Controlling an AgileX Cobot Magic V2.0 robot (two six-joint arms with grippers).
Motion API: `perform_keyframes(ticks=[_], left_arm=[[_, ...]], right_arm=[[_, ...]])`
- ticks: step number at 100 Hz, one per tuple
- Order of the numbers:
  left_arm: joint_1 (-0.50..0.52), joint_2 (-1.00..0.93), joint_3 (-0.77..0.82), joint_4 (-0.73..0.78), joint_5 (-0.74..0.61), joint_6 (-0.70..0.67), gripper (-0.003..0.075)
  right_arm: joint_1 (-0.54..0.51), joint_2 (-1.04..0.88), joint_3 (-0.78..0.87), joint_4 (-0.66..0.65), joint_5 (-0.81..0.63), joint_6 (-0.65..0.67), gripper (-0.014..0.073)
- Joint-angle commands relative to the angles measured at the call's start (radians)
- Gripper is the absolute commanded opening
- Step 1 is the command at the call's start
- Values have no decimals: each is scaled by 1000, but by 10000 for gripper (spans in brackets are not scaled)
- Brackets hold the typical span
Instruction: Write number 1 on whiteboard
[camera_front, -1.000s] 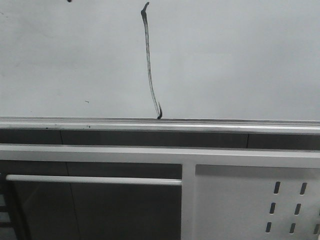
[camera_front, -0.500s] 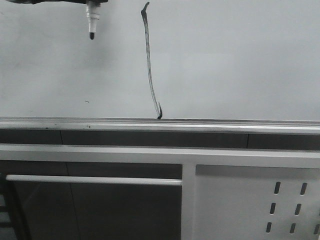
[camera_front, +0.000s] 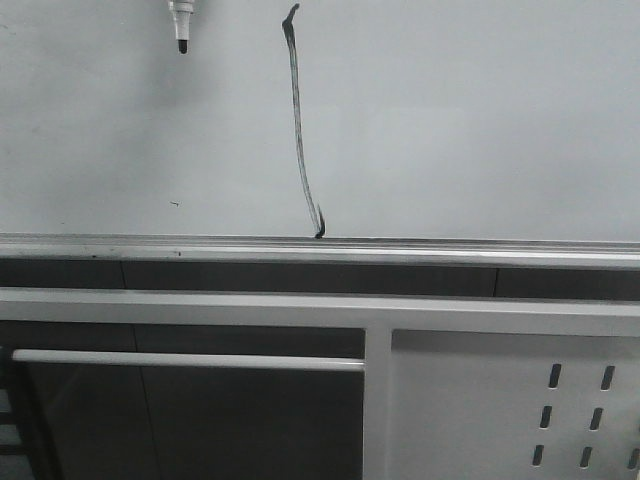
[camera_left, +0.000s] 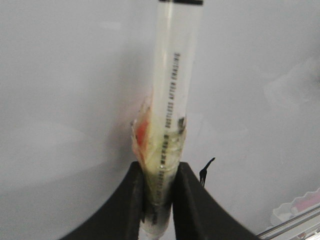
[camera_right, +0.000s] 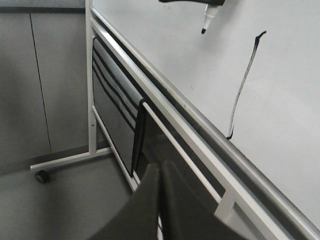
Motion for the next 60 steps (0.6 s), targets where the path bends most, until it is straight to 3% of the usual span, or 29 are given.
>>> perform_keyframes(ticks=[1, 60], left_arm=[[2, 6, -36, 26, -73, -20, -19], [2, 70, -64, -28, -136, -21, -20]], right_arm=[[-6, 2, -11, 4, -51, 4, -57], [-6, 2, -4, 15, -37, 4, -57]])
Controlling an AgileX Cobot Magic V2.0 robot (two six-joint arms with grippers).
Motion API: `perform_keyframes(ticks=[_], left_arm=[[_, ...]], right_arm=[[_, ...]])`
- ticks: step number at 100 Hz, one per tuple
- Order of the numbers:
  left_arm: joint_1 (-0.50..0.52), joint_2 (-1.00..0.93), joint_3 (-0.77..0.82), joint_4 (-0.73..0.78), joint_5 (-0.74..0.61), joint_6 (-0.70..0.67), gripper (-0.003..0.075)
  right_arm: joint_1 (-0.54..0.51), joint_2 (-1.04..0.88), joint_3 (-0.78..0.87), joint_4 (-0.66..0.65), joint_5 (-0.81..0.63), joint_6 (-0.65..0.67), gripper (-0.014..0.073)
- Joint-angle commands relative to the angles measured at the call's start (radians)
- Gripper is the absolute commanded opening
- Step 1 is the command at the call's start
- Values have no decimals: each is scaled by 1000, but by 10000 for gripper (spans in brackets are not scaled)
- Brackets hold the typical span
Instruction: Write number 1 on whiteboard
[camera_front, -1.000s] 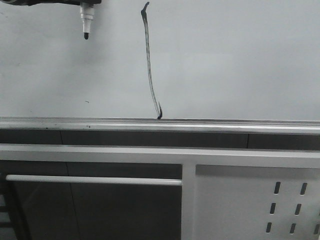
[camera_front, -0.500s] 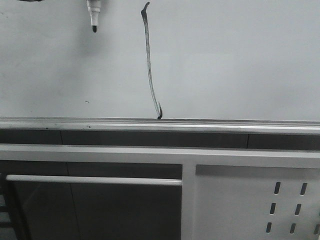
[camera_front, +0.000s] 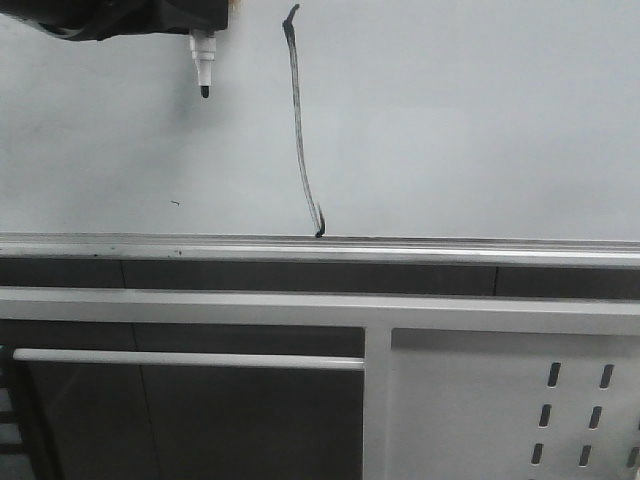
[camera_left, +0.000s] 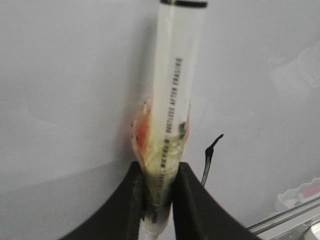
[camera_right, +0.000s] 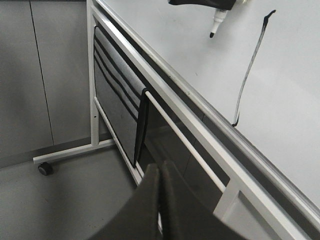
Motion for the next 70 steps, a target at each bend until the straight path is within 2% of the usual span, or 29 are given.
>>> perform_keyframes(ticks=[1, 28, 59, 70], left_arm=[[2, -4, -58, -5, -116, -12, -20], [42, 56, -126, -8, 33, -12, -20], [71, 56, -129, -15, 42, -12, -20], [71, 54, -129, -15, 91, -12, -20]], right_arm=[[-6, 2, -28, 18, -37, 2, -57], [-6, 2, -28, 43, -24, 2, -57], [-6, 2, -28, 44, -23, 2, -57], [-6, 2, -28, 44, -23, 2, -57]])
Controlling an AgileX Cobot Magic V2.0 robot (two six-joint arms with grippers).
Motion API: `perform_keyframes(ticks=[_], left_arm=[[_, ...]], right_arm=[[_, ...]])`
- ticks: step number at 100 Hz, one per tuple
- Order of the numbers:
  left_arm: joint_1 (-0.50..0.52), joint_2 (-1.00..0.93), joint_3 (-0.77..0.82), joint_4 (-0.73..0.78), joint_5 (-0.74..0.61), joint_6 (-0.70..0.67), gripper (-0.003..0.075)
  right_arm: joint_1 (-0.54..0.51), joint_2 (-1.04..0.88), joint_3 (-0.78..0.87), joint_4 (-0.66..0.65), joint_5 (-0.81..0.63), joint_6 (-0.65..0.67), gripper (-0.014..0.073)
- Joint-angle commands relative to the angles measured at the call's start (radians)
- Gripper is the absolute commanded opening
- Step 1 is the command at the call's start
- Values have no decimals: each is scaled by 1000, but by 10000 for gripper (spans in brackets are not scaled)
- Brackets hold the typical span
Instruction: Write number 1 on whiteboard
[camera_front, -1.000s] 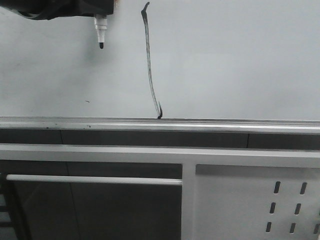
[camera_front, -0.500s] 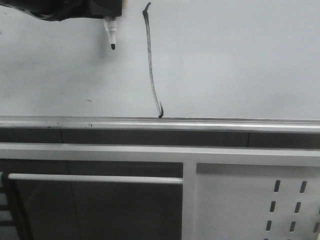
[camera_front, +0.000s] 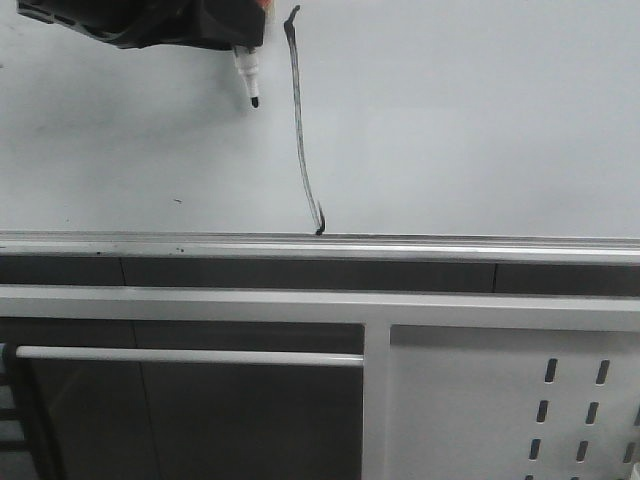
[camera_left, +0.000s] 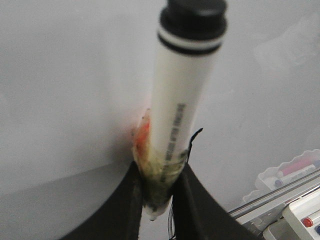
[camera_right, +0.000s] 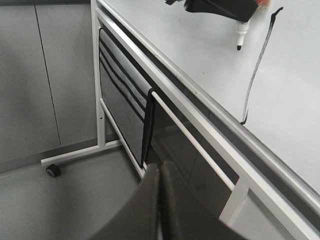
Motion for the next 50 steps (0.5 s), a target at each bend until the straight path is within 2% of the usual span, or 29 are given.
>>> perform_keyframes(ticks=[1, 21, 50], left_arm=[[24, -11, -36, -13, -73, -12, -20], [24, -42, -36, -13, 29, -12, -20], [24, -64, -36, -14, 24, -12, -20]], right_arm=[[-6, 2, -28, 17, -33, 1, -57], [-6, 2, -28, 27, -33, 1, -57], [-6, 2, -28, 58, -33, 1, -57]])
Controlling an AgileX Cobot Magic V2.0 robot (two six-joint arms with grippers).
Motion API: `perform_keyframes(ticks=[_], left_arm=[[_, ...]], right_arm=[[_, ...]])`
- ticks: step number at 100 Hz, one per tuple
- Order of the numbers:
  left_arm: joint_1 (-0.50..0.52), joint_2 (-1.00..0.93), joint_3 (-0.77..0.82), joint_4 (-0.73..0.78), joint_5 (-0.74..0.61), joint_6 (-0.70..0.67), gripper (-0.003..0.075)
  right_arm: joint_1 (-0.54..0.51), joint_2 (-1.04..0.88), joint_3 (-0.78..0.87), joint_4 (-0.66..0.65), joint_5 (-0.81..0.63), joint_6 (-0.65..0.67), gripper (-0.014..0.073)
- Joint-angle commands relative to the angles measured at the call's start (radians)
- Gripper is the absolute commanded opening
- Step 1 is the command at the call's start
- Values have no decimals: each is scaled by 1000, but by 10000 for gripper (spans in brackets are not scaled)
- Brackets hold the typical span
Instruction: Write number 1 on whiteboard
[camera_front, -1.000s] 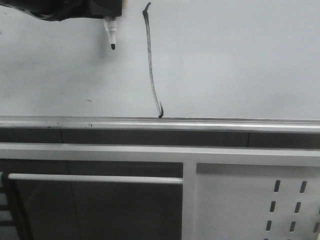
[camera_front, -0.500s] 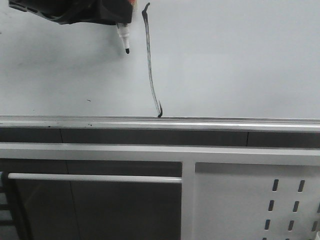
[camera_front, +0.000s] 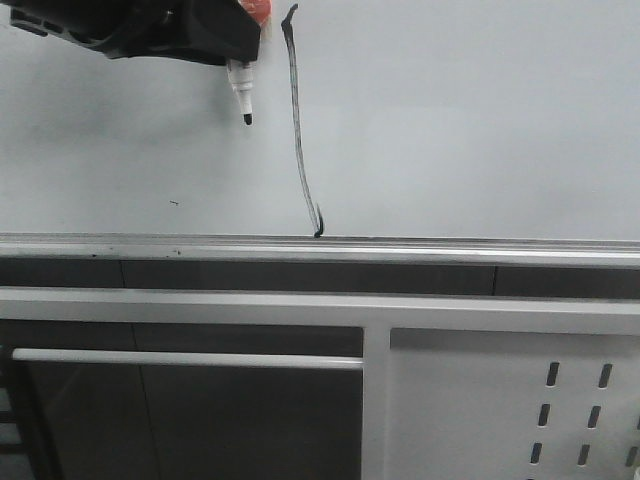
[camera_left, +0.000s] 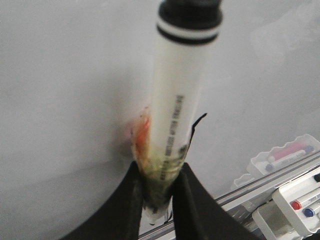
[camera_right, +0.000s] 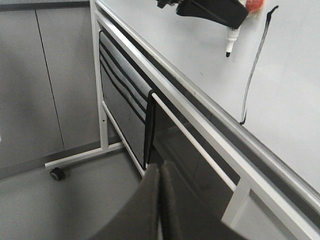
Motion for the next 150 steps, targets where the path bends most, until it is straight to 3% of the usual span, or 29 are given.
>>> perform_keyframes(ticks=[1, 33, 65, 128, 135, 150], left_arm=[[6, -37, -36, -8, -74, -12, -20], [10, -37, -36, -31, -77, -12, -20], [103, -37, -36, -101, -19, -12, -20], [104, -37, -47, -94, 1, -12, -16], [104, -37, -58, -92, 6, -12, 9], [104, -37, -88, -92, 1, -12, 139]], right_arm=[[-6, 2, -28, 28, -34, 1, -57], [-6, 2, -28, 32, -5, 1, -57], [-6, 2, -28, 35, 15, 1, -57], [-6, 2, -28, 35, 26, 1, -57], [-6, 2, -28, 35, 26, 1, -57], [-6, 2, -28, 35, 26, 1, -57]])
